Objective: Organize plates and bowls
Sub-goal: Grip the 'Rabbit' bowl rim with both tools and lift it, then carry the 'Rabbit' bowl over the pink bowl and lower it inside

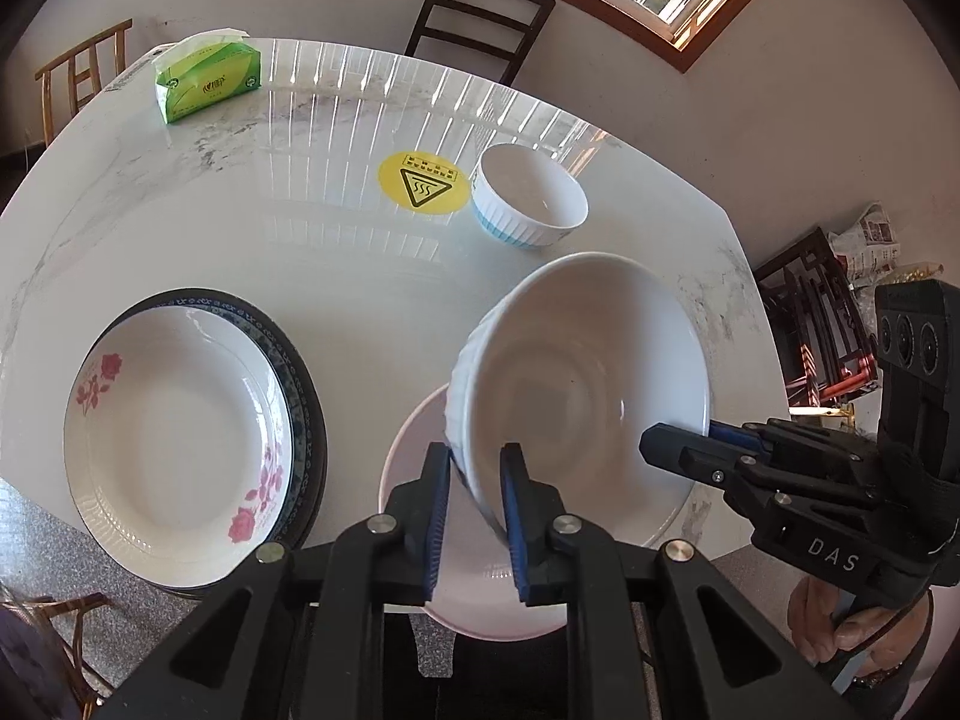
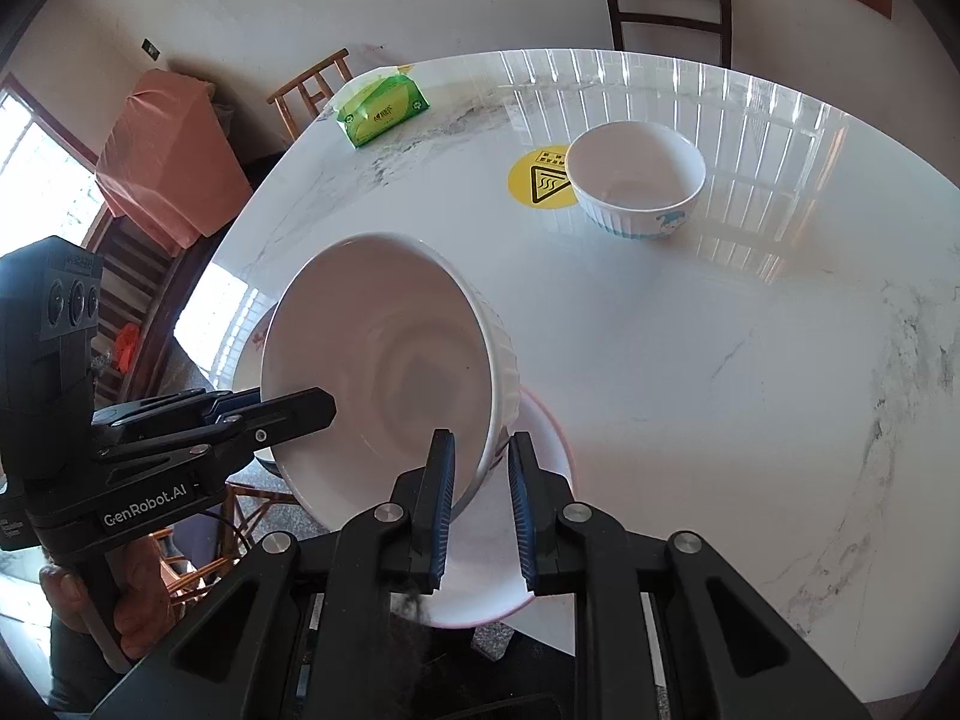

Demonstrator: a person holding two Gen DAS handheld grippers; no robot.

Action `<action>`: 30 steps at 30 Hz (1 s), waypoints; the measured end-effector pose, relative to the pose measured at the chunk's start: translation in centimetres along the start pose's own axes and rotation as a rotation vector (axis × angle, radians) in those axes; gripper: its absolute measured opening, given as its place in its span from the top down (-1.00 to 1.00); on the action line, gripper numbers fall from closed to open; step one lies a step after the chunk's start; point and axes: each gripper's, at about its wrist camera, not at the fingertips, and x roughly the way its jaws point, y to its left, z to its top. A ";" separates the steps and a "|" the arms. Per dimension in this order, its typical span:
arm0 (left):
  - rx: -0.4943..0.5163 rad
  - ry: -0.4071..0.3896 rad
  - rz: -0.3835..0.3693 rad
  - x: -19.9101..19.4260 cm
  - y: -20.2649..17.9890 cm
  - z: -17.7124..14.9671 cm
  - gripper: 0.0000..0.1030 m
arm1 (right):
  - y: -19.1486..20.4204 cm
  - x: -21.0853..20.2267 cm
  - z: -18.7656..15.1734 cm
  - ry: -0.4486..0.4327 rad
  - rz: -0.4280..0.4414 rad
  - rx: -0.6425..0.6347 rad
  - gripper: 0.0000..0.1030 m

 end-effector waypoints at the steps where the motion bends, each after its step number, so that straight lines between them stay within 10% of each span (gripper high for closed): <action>1: 0.003 0.001 0.002 0.0 0.0 -0.3 0.67 | 0.0 0.1 -0.4 0.005 0.001 0.002 0.65; 30: 0.030 0.070 0.035 3.0 -0.2 -3.4 0.67 | -0.5 3.3 -4.0 0.082 -0.022 0.023 0.66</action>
